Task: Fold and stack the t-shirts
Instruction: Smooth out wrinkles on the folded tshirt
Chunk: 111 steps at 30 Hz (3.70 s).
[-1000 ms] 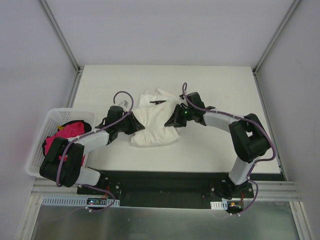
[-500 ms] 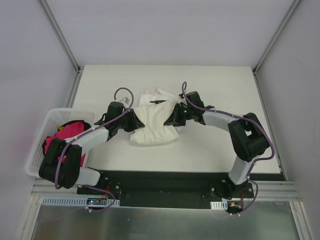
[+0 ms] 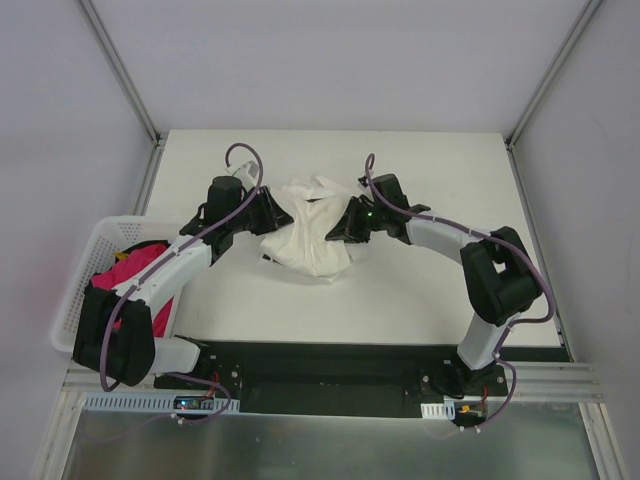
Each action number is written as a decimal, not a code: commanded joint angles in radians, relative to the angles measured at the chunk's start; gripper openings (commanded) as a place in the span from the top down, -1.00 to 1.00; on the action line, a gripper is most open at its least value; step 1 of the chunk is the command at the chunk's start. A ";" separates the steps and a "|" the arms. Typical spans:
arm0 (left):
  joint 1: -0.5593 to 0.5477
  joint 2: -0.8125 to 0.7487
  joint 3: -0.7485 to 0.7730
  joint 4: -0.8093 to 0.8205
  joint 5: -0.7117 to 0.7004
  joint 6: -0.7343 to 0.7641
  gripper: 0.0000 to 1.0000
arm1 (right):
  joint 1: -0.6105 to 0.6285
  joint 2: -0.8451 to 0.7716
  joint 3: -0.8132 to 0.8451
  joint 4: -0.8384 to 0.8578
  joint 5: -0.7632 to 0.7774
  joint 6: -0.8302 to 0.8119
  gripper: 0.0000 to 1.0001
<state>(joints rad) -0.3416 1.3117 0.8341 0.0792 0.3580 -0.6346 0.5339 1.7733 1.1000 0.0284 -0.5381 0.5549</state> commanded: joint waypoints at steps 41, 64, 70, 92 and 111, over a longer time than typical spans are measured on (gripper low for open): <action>0.009 0.400 0.230 0.197 0.114 0.019 0.51 | -0.078 0.118 0.239 -0.047 -0.022 0.016 0.99; 0.004 0.271 0.102 0.169 0.049 0.013 0.52 | -0.104 0.083 0.118 0.059 -0.049 0.048 0.99; 0.004 0.267 0.146 0.165 0.039 0.021 0.53 | -0.100 0.048 0.123 0.047 -0.033 0.046 0.98; -0.011 0.195 0.378 0.024 0.018 0.095 0.53 | -0.094 -0.067 0.268 -0.119 0.050 -0.024 0.98; -0.028 0.169 0.232 0.054 0.019 0.059 0.53 | -0.069 -0.127 0.009 -0.033 0.023 0.036 0.98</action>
<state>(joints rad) -0.3466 1.5208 1.1397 0.0948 0.3832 -0.5632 0.4553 1.7107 1.1305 -0.0498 -0.4858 0.5671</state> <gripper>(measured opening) 0.235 0.038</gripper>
